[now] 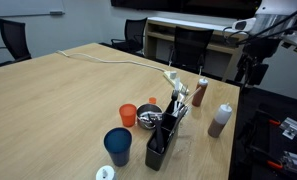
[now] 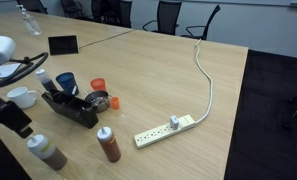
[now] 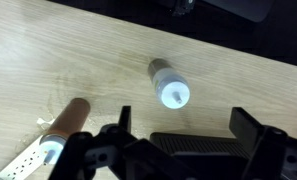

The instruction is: Move the sauce bottle on the left to the left

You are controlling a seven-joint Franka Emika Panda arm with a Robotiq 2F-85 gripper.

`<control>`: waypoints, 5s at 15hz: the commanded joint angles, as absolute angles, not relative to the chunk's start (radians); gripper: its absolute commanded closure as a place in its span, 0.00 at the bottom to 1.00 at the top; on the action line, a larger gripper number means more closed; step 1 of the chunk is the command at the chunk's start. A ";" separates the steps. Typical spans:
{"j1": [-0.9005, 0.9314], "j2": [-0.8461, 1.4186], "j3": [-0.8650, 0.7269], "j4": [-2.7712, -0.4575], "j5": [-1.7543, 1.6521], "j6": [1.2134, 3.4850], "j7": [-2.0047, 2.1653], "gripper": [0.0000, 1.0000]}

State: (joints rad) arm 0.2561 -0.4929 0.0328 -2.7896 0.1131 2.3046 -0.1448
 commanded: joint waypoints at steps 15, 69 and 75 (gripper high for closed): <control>0.243 -0.322 0.007 -2.786 0.232 2.353 -0.303 0.00; 0.348 0.181 0.322 -2.295 -0.004 2.147 -0.113 0.77; 0.422 0.358 0.339 -2.116 -0.136 2.086 -0.079 0.77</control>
